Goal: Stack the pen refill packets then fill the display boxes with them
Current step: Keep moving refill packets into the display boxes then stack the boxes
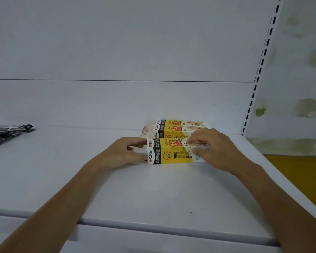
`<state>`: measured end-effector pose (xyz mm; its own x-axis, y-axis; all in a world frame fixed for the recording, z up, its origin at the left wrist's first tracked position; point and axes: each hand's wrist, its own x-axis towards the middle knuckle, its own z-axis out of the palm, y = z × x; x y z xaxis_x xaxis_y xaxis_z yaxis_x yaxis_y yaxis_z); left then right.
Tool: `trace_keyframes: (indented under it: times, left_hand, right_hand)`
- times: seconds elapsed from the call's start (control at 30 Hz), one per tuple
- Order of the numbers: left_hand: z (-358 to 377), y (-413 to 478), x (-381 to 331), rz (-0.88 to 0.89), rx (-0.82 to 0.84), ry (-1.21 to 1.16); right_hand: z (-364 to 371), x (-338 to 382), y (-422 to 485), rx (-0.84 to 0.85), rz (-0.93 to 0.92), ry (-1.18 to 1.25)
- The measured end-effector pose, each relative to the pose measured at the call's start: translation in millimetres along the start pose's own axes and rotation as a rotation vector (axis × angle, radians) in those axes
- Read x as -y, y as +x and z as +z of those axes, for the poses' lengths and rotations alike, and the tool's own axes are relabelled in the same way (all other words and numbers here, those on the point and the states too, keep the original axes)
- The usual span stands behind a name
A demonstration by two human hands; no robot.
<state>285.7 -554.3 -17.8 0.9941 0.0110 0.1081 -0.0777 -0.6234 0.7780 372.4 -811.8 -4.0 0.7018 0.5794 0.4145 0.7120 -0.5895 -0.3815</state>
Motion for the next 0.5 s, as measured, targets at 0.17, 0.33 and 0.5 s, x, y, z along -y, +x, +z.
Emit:
trace_keyframes:
  times: [0.17, 0.33, 0.5]
  left_hand:
    - [10.8, 4.6, -0.6, 0.023, -0.101, -0.001]
    - [18.5, 9.8, -0.9, 0.052, -0.168, 0.071]
    - [16.9, 10.9, -2.5, 0.050, -0.202, 0.103]
  right_hand:
    - [3.8, 7.4, -1.2, 0.068, 0.005, -0.209]
    - [8.3, 9.6, -0.4, 0.041, -0.017, -0.218]
    - [10.5, 6.8, 1.5, 0.044, -0.024, -0.256]
